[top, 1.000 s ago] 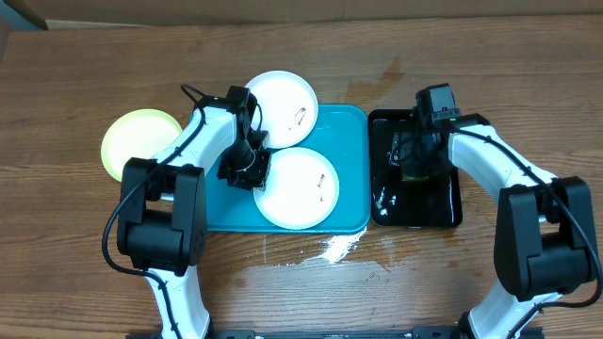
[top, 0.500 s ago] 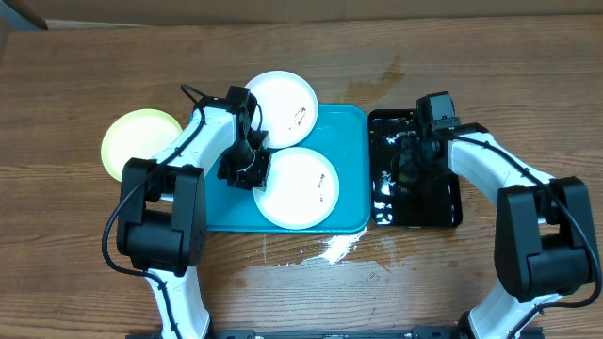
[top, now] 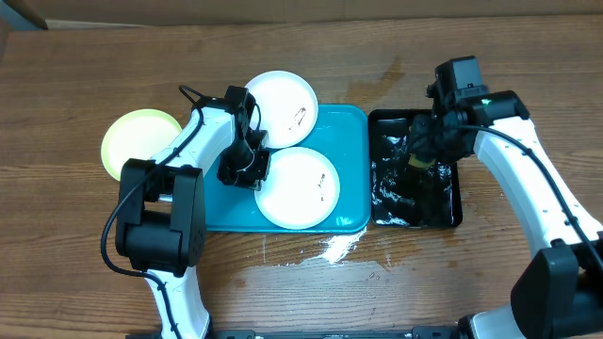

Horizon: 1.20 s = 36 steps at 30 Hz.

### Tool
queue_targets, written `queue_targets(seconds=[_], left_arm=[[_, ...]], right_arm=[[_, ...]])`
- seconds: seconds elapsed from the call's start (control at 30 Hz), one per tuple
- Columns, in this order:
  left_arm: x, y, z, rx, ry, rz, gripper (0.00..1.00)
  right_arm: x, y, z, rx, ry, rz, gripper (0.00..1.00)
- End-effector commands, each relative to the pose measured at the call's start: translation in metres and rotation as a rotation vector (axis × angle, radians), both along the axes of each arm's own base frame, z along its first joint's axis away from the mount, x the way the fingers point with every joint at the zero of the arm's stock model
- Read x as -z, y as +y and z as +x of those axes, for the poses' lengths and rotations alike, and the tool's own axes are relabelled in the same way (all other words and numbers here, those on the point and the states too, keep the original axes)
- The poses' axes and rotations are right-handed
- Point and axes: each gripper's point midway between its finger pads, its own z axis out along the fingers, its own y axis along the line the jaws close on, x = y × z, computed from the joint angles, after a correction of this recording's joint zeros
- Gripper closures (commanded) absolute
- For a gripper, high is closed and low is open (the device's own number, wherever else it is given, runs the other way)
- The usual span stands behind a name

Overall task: Clean dirty plates on tray and stack at the side
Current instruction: 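Grasp the green sponge and dip it in the black tray with right gripper, then carry the sponge with the right gripper onto the front white plate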

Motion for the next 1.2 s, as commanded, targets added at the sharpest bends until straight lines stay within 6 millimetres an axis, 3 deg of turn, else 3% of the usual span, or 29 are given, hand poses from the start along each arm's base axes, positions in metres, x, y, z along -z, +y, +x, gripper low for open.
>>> queue_targets(seconds=[0.0, 0.33, 0.43, 0.7, 0.87, 1.03, 1.17], left_arm=[[0.002, 0.004, -0.003, 0.004, 0.002, 0.019, 0.96], [0.003, 0.004, 0.001, -0.022, -0.008, 0.021, 0.96], [0.003, 0.004, 0.002, -0.042, -0.010, 0.023, 0.96], [0.004, 0.002, 0.010, -0.124, -0.029, 0.028, 0.96], [0.004, 0.000, 0.012, -0.150, -0.034, 0.029, 0.96], [0.004, 0.001, 0.011, -0.175, -0.025, 0.033, 0.96], [0.004, -0.001, 0.011, -0.184, -0.022, 0.027, 0.96]], right_arm=[[-0.007, 0.011, 0.000, -0.021, -0.004, 0.053, 0.96], [-0.006, 0.017, -0.005, -0.016, 0.020, 0.089, 0.96], [0.000, 0.006, 0.000, 0.043, 0.003, 0.037, 0.96], [0.009, 0.012, -0.024, 0.046, 0.109, 0.057, 0.96], [0.010, 0.016, -0.029, 0.082, 0.132, 0.070, 0.96], [0.010, 0.028, -0.043, 0.108, 0.203, 0.142, 0.96], [0.002, 0.058, -0.047, 0.020, 0.217, 0.271, 0.96]])
